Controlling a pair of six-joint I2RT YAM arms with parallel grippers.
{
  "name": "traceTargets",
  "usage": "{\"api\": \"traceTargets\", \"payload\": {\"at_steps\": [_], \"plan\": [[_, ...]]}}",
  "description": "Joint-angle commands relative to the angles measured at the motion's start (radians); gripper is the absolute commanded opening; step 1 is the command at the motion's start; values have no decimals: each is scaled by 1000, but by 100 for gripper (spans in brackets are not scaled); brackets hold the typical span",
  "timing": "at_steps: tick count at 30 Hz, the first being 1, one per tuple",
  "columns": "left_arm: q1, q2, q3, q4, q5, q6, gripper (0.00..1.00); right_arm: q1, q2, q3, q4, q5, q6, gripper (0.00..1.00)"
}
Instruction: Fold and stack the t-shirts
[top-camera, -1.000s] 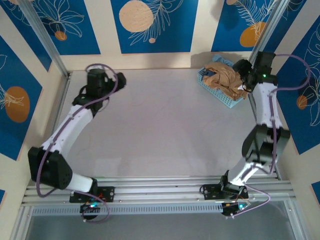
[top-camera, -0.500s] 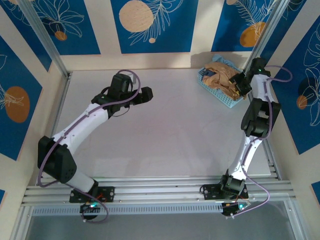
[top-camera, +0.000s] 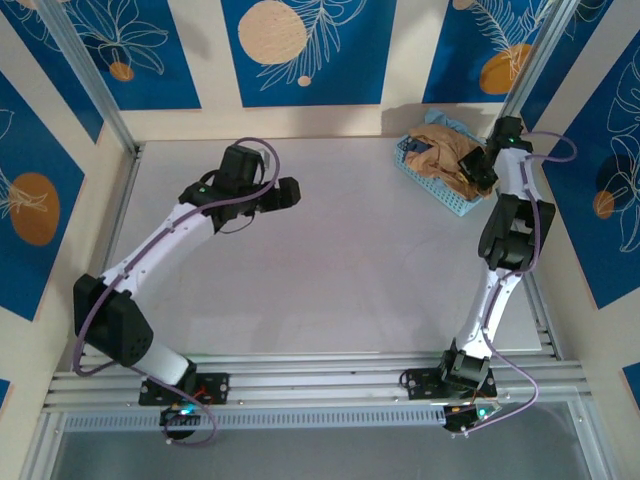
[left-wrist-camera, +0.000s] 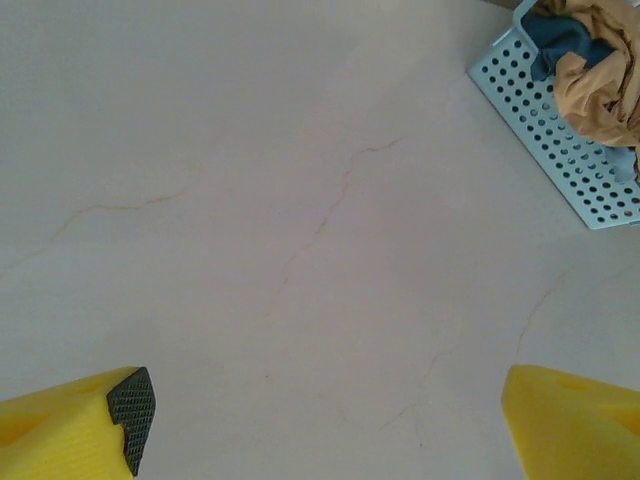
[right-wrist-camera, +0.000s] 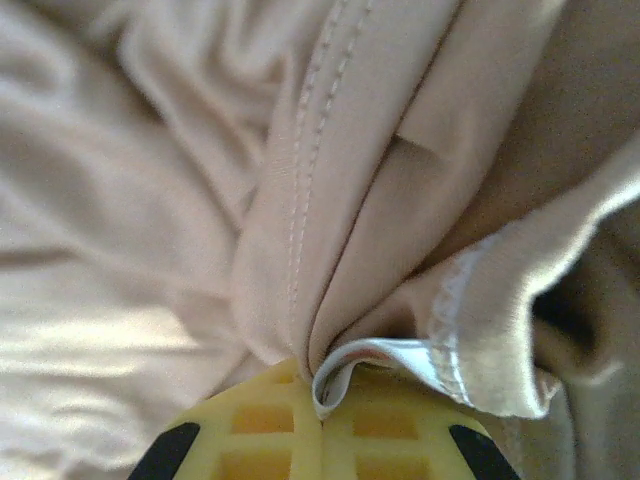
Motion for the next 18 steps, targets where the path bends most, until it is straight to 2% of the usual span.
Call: {"api": "traceTargets", "payload": {"at_steps": [1,8,11,14,16,18], "plan": [[-2,-4,54,-67,-49,52,90,71,-226,-20,76,62,-26,0],[3,-3,62,-122,-113,23,91,263,-517,48,172,133,-116,0],[3,-23,52,-149,-177,5,92,367,-538,164,173,94,-178,0],[6,-48,54,-198,-262,-17,94,505,-514,270,90,78,-233,0],[6,-76,52,-226,-317,-28,94,602,-508,261,46,64,-222,0],[8,-112,42,-253,-371,-38,95,712,-515,168,59,39,-199,0]]}}
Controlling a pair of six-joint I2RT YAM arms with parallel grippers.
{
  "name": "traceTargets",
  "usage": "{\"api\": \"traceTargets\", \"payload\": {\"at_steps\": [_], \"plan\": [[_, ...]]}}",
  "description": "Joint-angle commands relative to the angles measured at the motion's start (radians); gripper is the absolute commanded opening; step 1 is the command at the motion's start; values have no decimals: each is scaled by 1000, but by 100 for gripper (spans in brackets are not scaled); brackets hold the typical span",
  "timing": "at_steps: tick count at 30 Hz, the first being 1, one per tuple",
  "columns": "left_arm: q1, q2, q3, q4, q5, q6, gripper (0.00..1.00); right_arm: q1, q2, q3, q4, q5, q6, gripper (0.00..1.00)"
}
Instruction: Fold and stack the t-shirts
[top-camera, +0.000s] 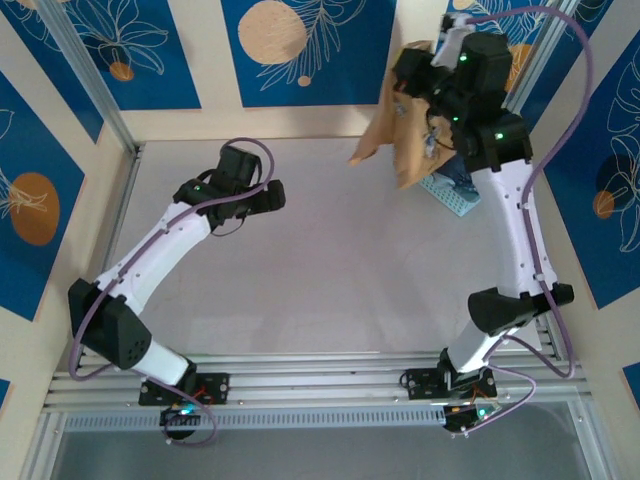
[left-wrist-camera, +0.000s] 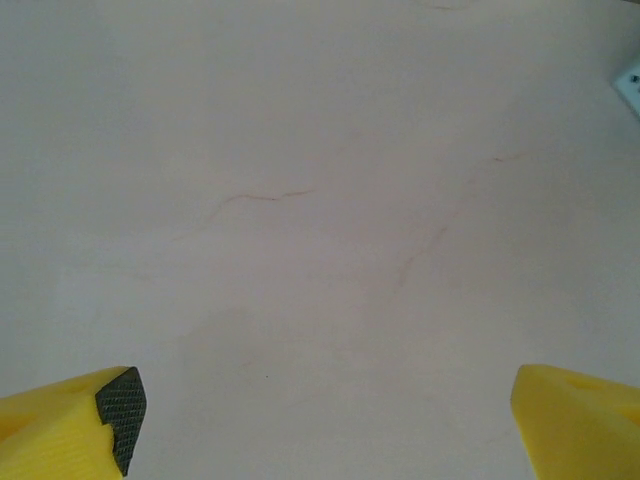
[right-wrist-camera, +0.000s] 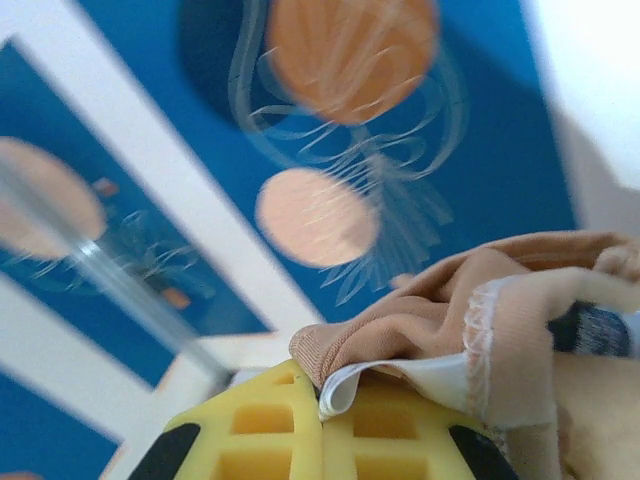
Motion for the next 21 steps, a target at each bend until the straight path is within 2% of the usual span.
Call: {"api": "traceTargets", "payload": {"at_steps": [1,4,7,8,10,12,14,18,21], "plan": [[8,-98,2,-86,-151,-37,95,153,41,-130,-71,-58,-12,0],[16,-160,-36,-115,-204,-59,96,298,78,-300,4,-157,32,0],[28,-218,-80,-144,-229,-80,96,413,216,-325,14,-332,48,0],[32,-235,-97,-153,-224,-86,96,442,278,-293,-22,-370,45,4],[40,-258,-126,-172,-209,-101,97,459,373,-234,-86,-436,58,21],[45,-280,-164,-169,-157,-101,97,446,416,-203,-138,-448,70,38],[47,-295,-204,-149,-79,-93,96,410,378,-246,-133,-443,82,51],[46,-275,-277,-121,119,-98,95,294,212,-459,-127,-334,129,55],[44,-237,-318,-128,190,-142,93,170,71,-684,-120,-260,182,52]]}}
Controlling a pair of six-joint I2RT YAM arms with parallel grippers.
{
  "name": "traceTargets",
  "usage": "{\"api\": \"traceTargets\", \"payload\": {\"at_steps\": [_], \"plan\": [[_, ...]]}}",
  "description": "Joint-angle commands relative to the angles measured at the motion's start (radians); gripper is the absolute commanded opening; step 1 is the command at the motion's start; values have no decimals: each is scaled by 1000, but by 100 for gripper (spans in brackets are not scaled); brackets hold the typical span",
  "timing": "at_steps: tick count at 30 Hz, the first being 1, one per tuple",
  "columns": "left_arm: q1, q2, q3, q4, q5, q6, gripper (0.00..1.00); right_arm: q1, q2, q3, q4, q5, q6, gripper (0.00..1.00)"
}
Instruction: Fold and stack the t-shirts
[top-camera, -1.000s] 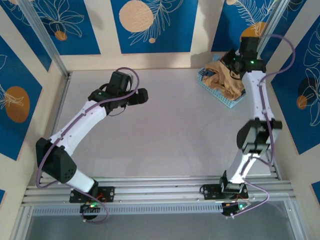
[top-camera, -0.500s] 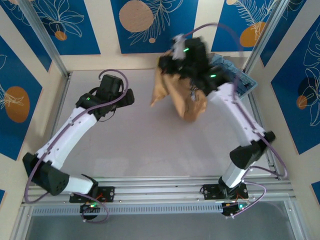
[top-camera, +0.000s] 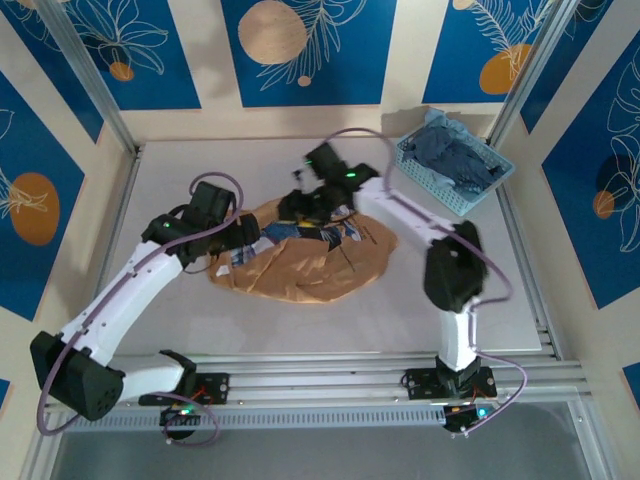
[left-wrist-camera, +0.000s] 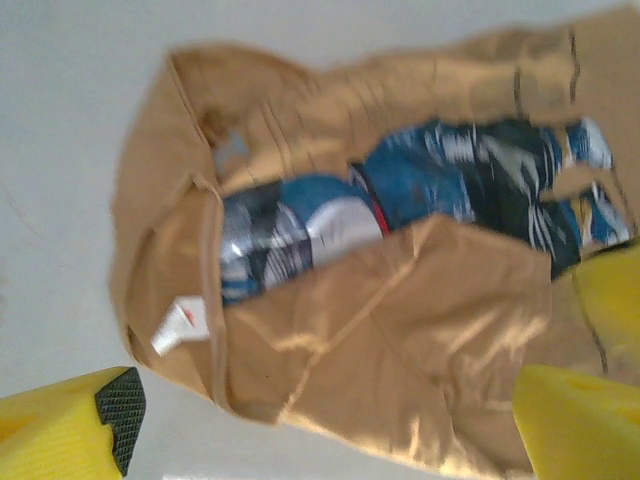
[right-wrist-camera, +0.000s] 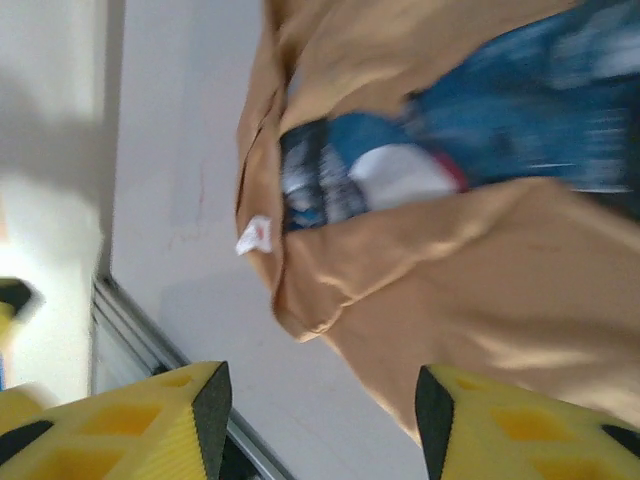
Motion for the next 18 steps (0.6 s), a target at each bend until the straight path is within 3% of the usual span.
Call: {"api": "traceTargets", "payload": {"at_steps": [1,7,13,18], "plan": [[4,42,-46,-8,155,-64,92,-153,-195,-208,-45,95,84,50],[-42,263,64,47,236,-119,84,-374,-283,-432,-105,140,83,45],[-129,570,304,25,183,-15,83,-405,-212,-425,-112,201,49,48],[-182,840,613,-105,143,104,85,-450,-146,-406,-134,225,57,49]]}}
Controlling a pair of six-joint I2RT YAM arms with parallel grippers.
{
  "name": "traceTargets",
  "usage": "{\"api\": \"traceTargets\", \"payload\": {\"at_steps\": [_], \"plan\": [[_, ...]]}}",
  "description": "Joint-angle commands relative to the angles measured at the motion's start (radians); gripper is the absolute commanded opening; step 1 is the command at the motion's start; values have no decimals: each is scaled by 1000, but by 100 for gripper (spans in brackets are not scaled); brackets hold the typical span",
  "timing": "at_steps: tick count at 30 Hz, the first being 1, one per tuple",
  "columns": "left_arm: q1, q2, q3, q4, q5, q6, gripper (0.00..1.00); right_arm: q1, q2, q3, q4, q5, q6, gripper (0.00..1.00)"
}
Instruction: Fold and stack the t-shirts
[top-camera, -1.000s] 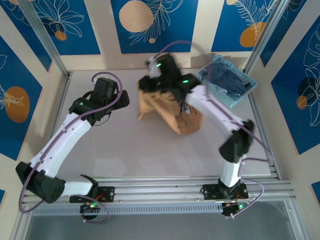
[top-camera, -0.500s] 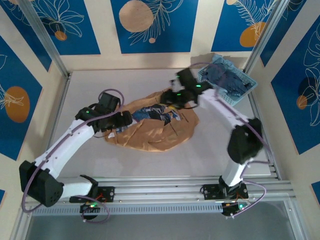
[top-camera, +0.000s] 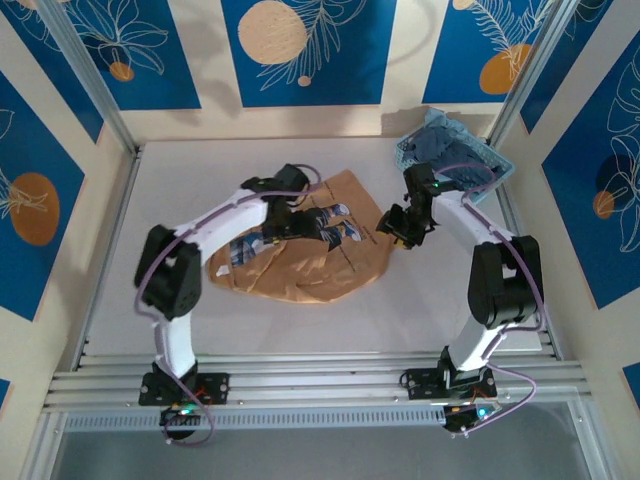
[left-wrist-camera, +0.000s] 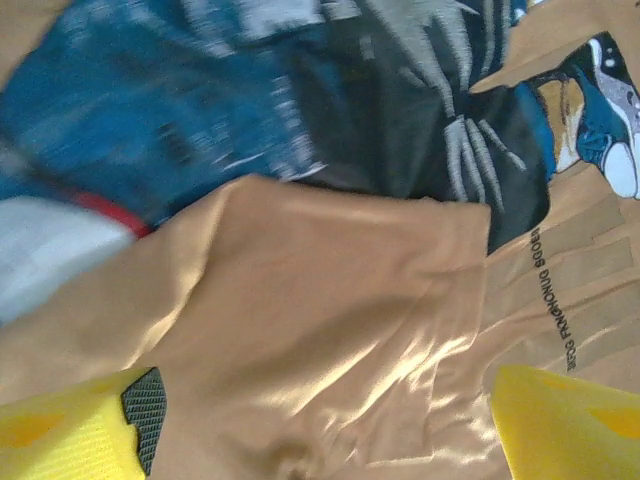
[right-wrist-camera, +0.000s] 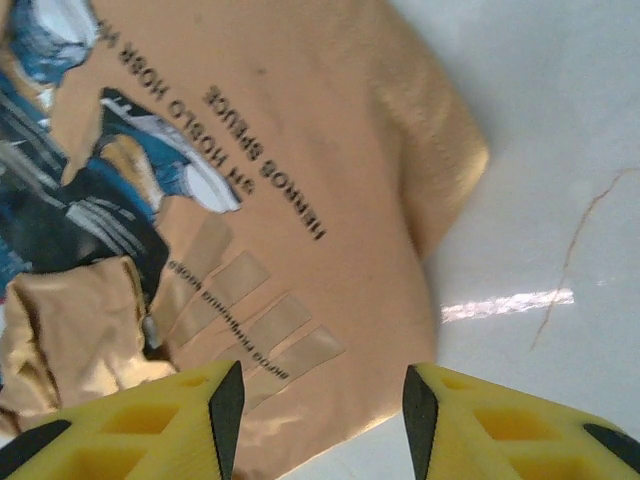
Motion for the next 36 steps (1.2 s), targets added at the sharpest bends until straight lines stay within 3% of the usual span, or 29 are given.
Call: {"api": "traceTargets", "payload": {"at_steps": [1,3,8,20,26,30,36], "plan": [[-34,141,192,-135,-19,79,85,-33,38,36,-48,40,-8,49],[-54,213,282,-179,-11,71,83,-36,57,52,-65,63,-23,49],[-111,329,430,-309,-118,56,81,-57,63,51,-74,74,-28,48],[-181,483,559,-296,-273,75,65,-84,3,-12,-56,33,-33,48],[-181,506,559,-278,-322,84,54,-97,-18,-23,-55,15,-36,48],[-181,512,559,-272,-338,86,40,-102,-29,-28,-55,8,-38,48],[-182,468,542,-256,-361,93,31,-104,-27,-29,-50,6,-38,48]]}}
